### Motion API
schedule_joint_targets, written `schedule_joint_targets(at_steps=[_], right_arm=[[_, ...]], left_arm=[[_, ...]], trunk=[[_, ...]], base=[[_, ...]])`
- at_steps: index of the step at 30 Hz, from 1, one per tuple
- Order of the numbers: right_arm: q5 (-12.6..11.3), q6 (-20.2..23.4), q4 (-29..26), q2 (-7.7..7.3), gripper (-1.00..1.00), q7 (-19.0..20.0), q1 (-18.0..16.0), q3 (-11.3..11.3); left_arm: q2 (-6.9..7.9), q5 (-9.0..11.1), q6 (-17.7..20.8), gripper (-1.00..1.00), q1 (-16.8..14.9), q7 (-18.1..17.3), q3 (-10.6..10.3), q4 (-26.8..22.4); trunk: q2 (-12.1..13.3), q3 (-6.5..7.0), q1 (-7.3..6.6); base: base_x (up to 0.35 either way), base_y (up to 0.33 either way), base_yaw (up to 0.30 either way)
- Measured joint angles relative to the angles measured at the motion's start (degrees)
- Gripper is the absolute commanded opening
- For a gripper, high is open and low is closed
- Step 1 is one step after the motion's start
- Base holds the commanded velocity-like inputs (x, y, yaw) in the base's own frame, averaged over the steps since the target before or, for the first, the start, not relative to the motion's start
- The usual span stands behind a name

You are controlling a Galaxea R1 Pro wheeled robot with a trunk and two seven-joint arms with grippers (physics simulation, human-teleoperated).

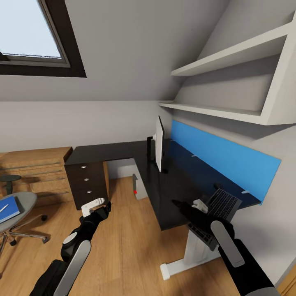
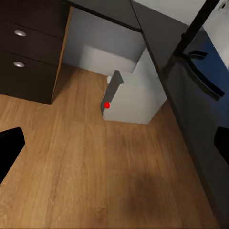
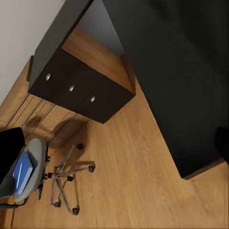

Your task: In the bedroom, organize the workspace by keeping the computer under the desk, ensuring the monitor is on the desk, placing the keyboard on the desk next to the monitor, placing the mouse on the desk next to the keyboard, moving the folder from the swivel chair onto the desk next to the mouse, stacking the notebook on top of the folder with the pen on top of the notebook, and positioning the swivel chair next to the desk.

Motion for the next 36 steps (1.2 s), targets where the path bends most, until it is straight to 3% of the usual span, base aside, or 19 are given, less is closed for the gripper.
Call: schedule_joint_targets(at_steps=[5,11,22,36], right_arm=[[-0.4,0.1,-0.1,-0.43,1.0,0.2,0.2,0.0],[-3.0,0.1,-0.2,-0.56,1.0,0.4,0.3,0.0],[-3.7,0.1,-0.1,-0.58,1.0,0.4,0.4,0.0],[-3.7,0.1,-0.1,-0.58,1.0,0.4,0.5,0.0]], left_arm=[[-0.19,0.2,0.0,1.0,0.0,0.0,0.6,-0.9],[-0.29,0.2,0.0,1.0,0.0,0.0,0.6,-1.1],[-0.3,0.3,0.0,1.0,0.0,0.0,0.6,-1.1],[-0.3,0.3,0.0,1.0,0.0,0.0,0.7,-1.1]], trunk=[[-0.8,-0.36,0.43],[-3.2,-1.43,1.75],[-7.6,-3.41,4.18],[-13.2,-5.93,7.28]], base=[[0.0,0.0,0.0],[0.0,0.0,0.0],[-0.016,0.0,0.0],[-0.281,0.0,0.0]])
